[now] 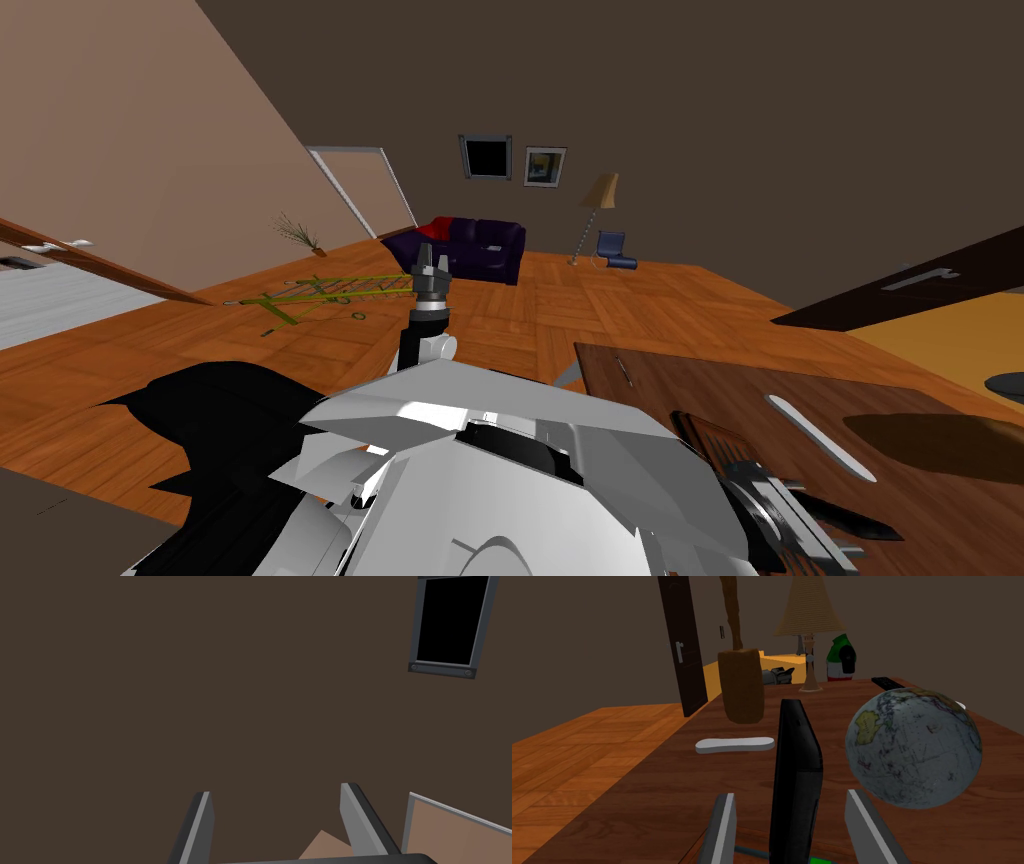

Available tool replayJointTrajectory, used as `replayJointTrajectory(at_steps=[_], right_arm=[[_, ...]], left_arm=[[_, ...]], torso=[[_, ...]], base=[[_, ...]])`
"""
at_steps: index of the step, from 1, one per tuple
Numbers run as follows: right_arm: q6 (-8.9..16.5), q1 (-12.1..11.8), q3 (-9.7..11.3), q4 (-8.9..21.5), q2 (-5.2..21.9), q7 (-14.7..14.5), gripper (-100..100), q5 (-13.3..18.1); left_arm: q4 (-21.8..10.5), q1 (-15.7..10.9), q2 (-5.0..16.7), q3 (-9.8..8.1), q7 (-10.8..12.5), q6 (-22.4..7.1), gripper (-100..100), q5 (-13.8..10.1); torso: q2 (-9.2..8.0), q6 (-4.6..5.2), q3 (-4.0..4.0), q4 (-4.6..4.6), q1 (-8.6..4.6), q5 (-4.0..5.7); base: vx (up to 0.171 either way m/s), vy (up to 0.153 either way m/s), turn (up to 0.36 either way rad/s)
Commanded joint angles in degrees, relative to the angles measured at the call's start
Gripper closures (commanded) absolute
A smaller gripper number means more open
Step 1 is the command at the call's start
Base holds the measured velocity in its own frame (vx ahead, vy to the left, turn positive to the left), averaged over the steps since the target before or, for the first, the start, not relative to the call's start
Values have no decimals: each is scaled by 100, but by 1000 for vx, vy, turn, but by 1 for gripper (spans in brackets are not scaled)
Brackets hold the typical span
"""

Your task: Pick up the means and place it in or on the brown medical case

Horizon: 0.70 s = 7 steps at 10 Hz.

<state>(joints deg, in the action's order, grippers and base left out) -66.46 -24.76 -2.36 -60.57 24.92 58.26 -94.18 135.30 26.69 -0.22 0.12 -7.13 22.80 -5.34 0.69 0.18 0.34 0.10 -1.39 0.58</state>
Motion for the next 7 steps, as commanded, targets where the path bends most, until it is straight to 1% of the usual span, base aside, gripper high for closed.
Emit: replayJointTrajectory(at_steps=[1,4,5,6,7], right_arm=[[0,0,0,0,0,0,-100,0],[0,-1,0,0,0,0,-100,0],[0,-1,0,0,0,0,0,0],[167,-66,-113,-148,230,-93,-100,-170],[252,-97,-169,-223,344,-139,-100,-255]], left_arm=[[0,0,0,0,0,0,0,0],[0,0,0,0,0,0,0,0],[0,0,0,0,0,0,0,0],[0,0,0,0,0,0,0,0],[0,1,-1,1,0,0,0,0]], torso=[[0,0,0,0,0,0],[19,0,11,5,10,-3],[20,0,12,5,11,-3],[21,-3,12,5,11,-2],[21,-4,13,4,29,-7]], base=[[-8,-5,1],[0,0,0],[0,0,0],[-10,64,-51],[-11,127,-60]])
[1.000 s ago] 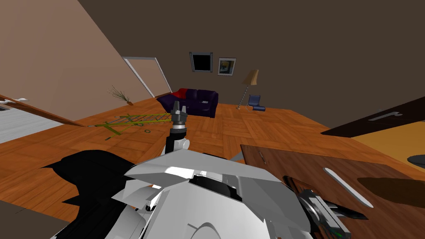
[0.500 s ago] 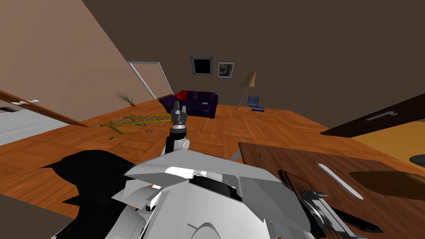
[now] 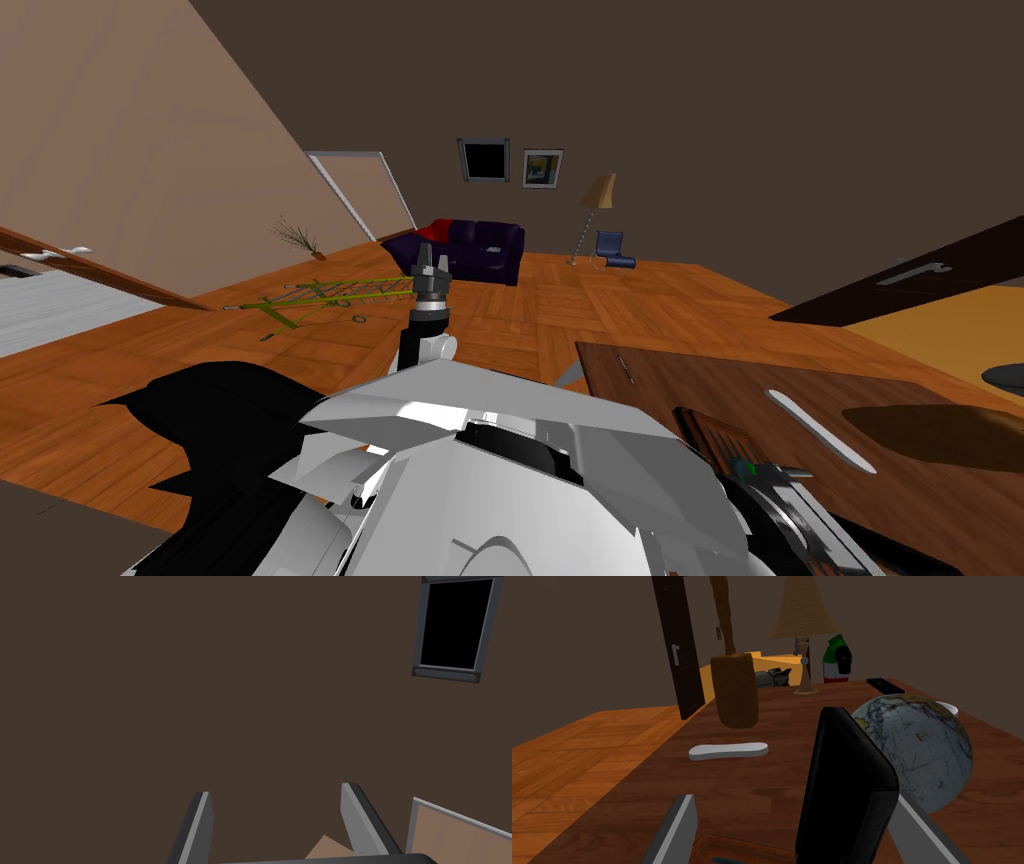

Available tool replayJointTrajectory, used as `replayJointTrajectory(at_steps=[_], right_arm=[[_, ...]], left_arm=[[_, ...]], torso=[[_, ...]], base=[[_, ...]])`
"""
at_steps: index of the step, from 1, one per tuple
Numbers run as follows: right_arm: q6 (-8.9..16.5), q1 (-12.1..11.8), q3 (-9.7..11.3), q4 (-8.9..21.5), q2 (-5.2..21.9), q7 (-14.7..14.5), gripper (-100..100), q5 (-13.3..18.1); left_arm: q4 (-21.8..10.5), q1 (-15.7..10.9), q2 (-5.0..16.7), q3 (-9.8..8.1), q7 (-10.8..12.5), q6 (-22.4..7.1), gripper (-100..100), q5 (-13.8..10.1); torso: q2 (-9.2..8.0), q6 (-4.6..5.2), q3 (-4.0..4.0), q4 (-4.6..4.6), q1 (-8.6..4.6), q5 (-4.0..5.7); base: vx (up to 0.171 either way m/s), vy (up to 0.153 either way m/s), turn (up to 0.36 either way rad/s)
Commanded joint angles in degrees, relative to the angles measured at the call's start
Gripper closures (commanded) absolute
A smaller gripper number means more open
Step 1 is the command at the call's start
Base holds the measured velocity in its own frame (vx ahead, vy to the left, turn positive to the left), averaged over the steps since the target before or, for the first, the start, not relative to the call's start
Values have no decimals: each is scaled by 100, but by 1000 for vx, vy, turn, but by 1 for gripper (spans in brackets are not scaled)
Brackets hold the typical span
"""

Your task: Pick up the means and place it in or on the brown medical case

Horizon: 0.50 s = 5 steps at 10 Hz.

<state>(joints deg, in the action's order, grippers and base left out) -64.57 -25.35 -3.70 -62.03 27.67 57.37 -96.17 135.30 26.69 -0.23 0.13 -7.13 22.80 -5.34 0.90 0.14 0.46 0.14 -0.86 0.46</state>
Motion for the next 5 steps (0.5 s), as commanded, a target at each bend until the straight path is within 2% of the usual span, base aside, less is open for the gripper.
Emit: replayJointTrajectory(at_steps=[1,5], right_arm=[[147,-70,-91,-152,184,-97,-100,-140],[484,-196,-315,-452,643,-283,-100,-478]], left_arm=[[0,0,0,0,0,0,0,0],[0,0,0,0,0,0,0,0]], torso=[[0,0,0,0,0,0],[5,-1,3,1,-3,0]], base=[[-8,131,-45],[0,100,-40]])
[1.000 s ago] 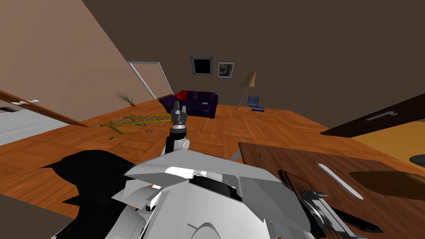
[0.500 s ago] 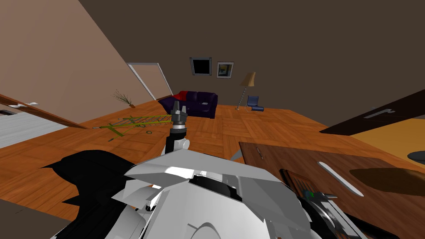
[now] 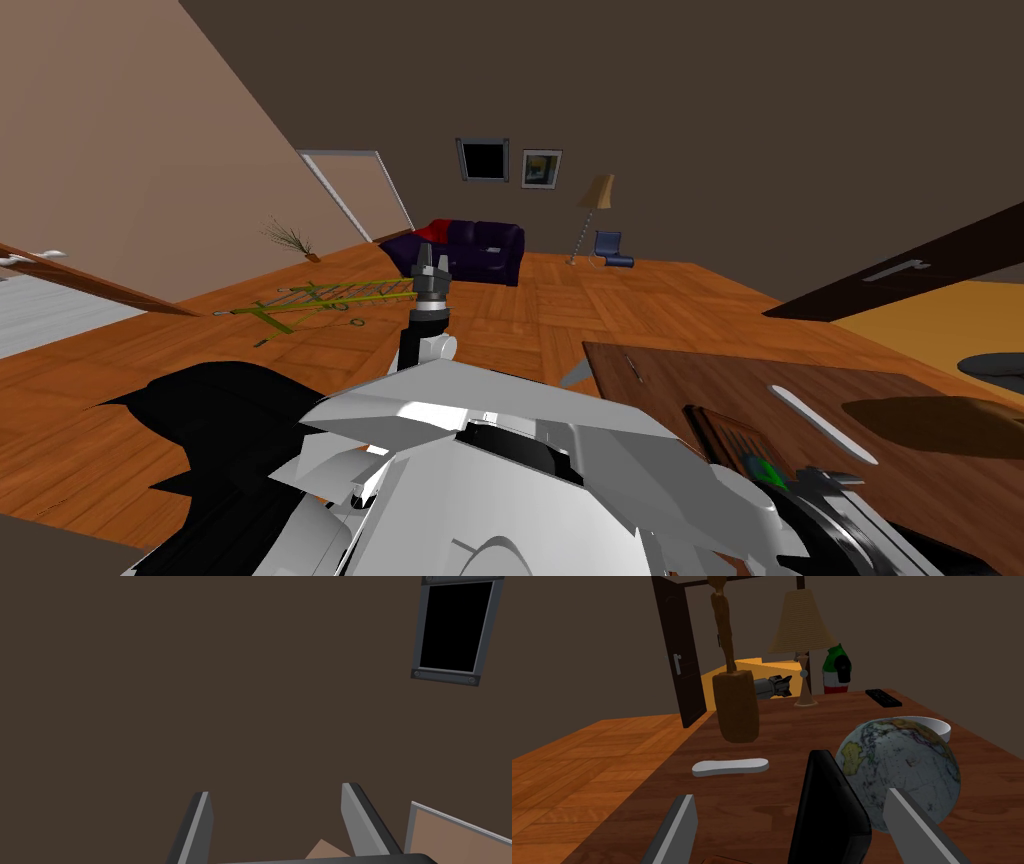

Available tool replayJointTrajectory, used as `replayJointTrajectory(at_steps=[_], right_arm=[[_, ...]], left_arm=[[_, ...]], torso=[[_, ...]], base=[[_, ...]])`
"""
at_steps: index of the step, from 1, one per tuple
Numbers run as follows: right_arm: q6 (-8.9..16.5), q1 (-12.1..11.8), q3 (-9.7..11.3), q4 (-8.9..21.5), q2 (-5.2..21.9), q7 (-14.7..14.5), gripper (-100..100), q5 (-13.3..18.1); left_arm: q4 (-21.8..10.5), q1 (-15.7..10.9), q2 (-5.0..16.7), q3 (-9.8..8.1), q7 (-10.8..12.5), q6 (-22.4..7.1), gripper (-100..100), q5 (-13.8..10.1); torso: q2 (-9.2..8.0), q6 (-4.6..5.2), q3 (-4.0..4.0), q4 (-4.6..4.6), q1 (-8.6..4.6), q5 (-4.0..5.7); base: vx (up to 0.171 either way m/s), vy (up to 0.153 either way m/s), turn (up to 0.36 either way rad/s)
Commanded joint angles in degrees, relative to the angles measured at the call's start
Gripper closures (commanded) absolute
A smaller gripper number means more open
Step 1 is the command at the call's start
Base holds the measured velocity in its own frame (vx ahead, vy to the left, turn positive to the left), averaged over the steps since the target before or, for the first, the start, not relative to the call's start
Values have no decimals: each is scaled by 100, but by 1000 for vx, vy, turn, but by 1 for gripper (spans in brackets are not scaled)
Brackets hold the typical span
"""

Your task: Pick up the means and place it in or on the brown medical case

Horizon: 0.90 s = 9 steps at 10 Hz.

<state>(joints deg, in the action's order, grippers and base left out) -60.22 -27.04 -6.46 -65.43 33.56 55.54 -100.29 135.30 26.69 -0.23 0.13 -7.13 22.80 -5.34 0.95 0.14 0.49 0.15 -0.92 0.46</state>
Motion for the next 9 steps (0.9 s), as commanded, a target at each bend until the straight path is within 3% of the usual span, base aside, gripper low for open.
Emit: replayJointTrajectory(at_steps=[1,2,3,4,9], right_arm=[[134,-58,-95,-188,168,-145,-100,-151],[218,-90,-151,-263,283,-192,-100,-235],[164,-50,-113,-187,218,-147,-100,-178],[179,-53,-118,-197,227,-161,0,-187],[177,-53,-118,-196,225,-160,0,-186]], left_arm=[[0,0,0,0,0,0,0,0],[0,0,0,0,0,0,0,0],[0,0,0,0,0,0,0,0],[0,0,0,0,0,0,0,0],[0,0,1,-1,0,0,0,0]], torso=[[0,0,0,0,0,0],[-2,-1,-1,-1,-2,1],[-2,-1,-1,-1,4,0],[0,-1,0,0,-13,4],[1,-1,0,0,-37,10]], base=[[-11,87,-37],[-7,109,-33],[-1,53,-14],[-1,10,-1],[0,0,0]])
